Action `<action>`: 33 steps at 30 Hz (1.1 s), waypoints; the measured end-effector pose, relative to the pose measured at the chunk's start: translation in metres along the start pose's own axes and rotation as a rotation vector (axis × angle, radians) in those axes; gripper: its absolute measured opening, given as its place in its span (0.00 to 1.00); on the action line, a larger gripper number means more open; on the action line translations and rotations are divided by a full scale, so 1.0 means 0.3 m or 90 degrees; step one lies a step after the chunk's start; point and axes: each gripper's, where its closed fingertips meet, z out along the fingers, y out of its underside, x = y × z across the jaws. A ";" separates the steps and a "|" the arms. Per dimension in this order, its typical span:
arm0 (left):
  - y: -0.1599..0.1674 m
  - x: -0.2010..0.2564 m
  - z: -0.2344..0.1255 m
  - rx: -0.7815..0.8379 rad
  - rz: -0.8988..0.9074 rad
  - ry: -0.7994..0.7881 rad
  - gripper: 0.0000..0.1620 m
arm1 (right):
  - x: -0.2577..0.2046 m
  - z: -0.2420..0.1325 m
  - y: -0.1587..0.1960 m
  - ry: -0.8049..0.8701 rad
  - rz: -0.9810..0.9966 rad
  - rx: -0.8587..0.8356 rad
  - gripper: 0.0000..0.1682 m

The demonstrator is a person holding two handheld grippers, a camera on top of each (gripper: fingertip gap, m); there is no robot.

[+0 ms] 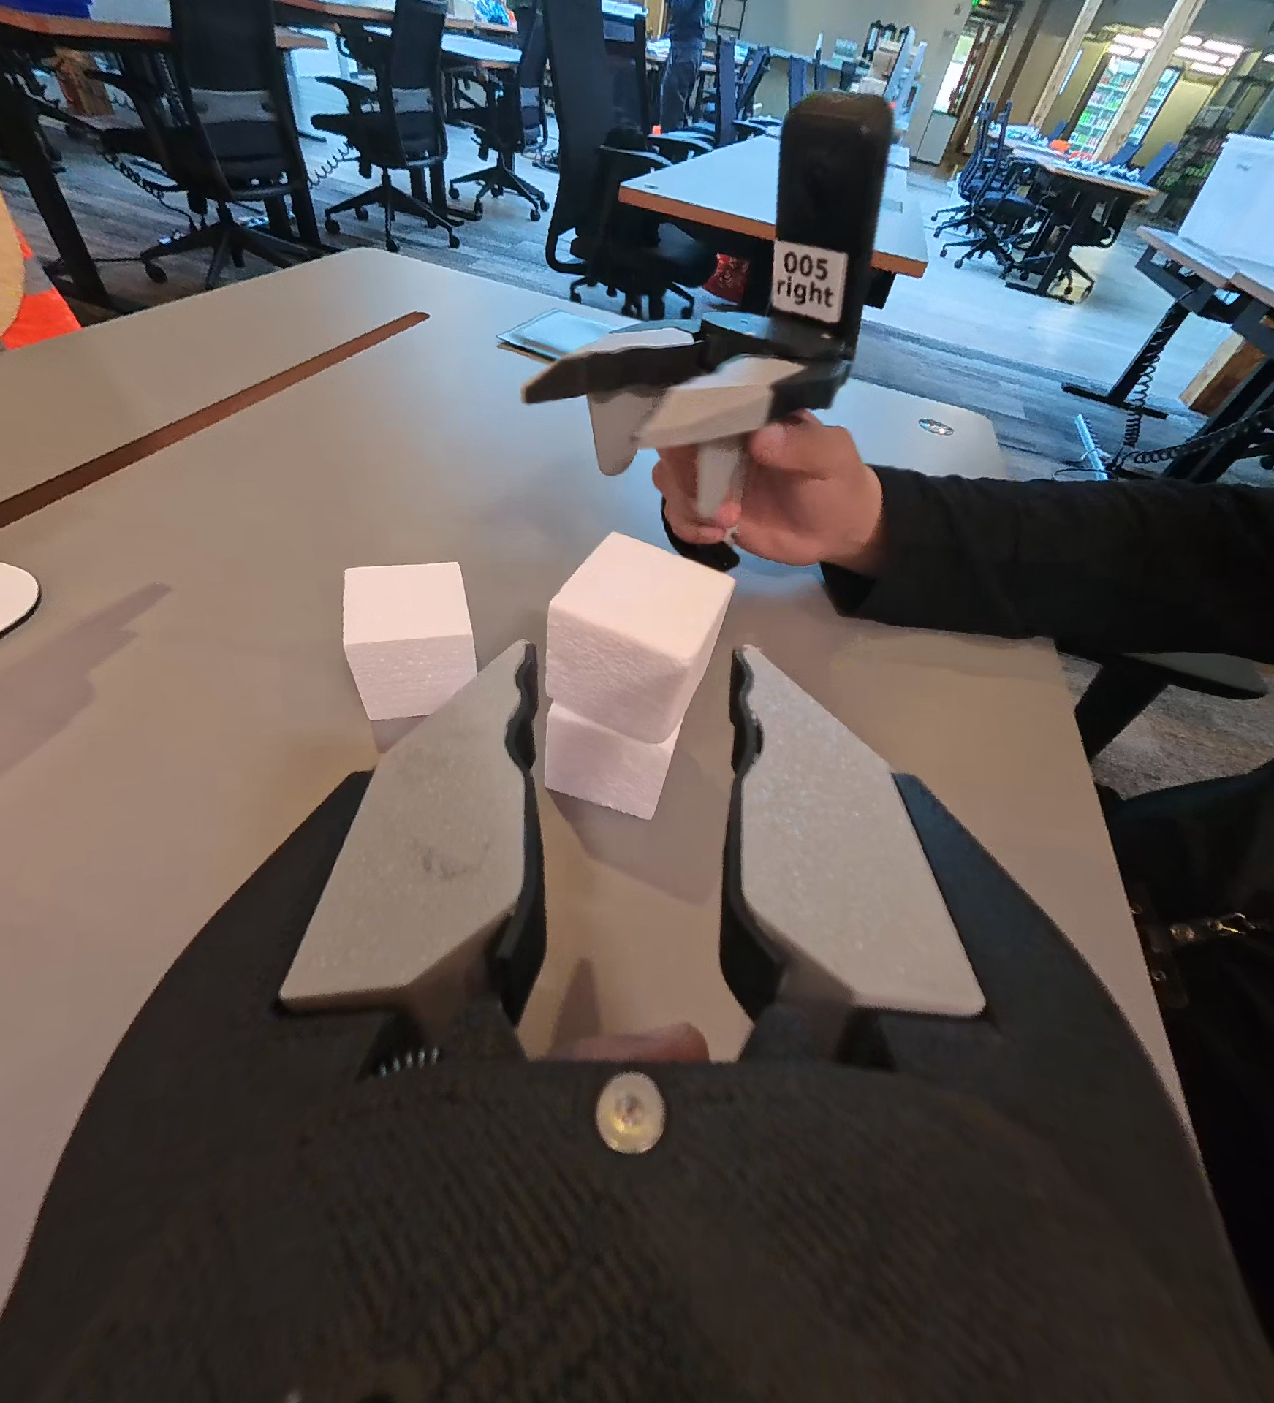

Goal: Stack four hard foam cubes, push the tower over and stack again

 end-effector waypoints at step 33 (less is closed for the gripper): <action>0.013 0.004 0.012 -0.013 -0.002 0.002 0.30 | 0.220 -0.041 0.184 0.249 -0.168 -0.293 0.30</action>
